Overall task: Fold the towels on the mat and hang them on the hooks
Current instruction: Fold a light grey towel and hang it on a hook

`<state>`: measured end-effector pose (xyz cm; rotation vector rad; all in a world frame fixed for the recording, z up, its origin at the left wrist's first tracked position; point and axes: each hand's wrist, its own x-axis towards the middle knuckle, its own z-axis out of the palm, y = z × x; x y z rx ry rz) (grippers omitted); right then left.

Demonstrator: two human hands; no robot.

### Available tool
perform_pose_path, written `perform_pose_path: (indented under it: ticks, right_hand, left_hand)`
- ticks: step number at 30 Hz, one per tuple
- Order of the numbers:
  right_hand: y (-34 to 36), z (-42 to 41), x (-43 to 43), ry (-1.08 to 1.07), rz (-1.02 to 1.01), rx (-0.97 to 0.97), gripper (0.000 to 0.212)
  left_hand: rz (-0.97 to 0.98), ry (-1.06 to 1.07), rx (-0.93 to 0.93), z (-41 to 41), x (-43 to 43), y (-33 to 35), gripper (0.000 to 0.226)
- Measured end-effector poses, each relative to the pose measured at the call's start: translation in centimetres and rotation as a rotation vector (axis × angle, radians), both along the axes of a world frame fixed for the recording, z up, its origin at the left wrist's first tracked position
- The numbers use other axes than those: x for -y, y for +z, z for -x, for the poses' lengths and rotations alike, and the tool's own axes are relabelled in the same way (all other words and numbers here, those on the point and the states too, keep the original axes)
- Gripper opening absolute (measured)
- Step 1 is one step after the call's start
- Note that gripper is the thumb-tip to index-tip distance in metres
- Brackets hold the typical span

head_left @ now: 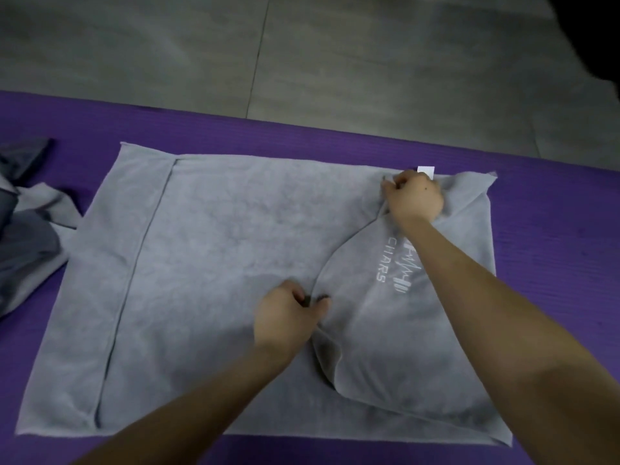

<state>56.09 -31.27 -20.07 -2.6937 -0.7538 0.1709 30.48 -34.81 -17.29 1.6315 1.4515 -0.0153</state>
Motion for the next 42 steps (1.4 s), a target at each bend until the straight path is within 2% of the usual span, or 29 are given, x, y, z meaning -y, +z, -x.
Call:
perform_pose_path:
  ticks: [3,6,10,13,17,22,27,31,37,42]
  right_hand:
    - [0.3,-0.5,0.7,-0.025,-0.097,-0.025,0.03]
    - [1.6,-0.6,1.3,-0.076,-0.197,-0.012,0.037]
    - [4.0,-0.9,1.8,-0.076,-0.381,-0.081,0.034]
    - [6.6,-0.7,0.8,-0.033,-0.531,-0.161,0.042]
    - [12.4,1.1,-1.6,0.021,-0.631,-0.306,0.04]
    - [18.5,6.1,-7.4,0.082,-0.632,-0.453,0.043]
    - [20.3,14.0,-14.2,0.129,-0.582,-0.576,0.036]
    - [17.6,20.0,-18.3,0.137,-0.509,-0.613,0.032]
    - [12.0,26.4,-22.1,0.103,-0.518,-0.632,0.04]
    - [8.6,29.9,-23.9,0.115,-0.464,-0.684,0.043]
  left_hand:
    - [-0.033,-0.038,-0.019,-0.3,0.0,0.0,0.028]
    - [0.061,-0.03,0.034,0.1,-0.3,-0.2,0.017]
    - [0.227,0.041,0.16,1.2,0.1,1.1,0.025]
    - [0.346,0.072,0.319,1.8,0.7,3.7,0.018]
    - [0.406,0.071,0.477,4.1,0.2,8.7,0.01]
    - [0.415,0.168,0.519,10.7,-2.9,13.1,0.006]
    - [0.381,0.268,0.552,17.6,-5.4,14.4,0.012]
    - [0.29,0.396,0.488,22.4,-7.0,12.2,0.018]
    - [0.303,0.65,0.529,27.1,-8.6,7.4,0.008]
    - [0.133,0.776,0.404,29.0,-9.7,2.2,0.005]
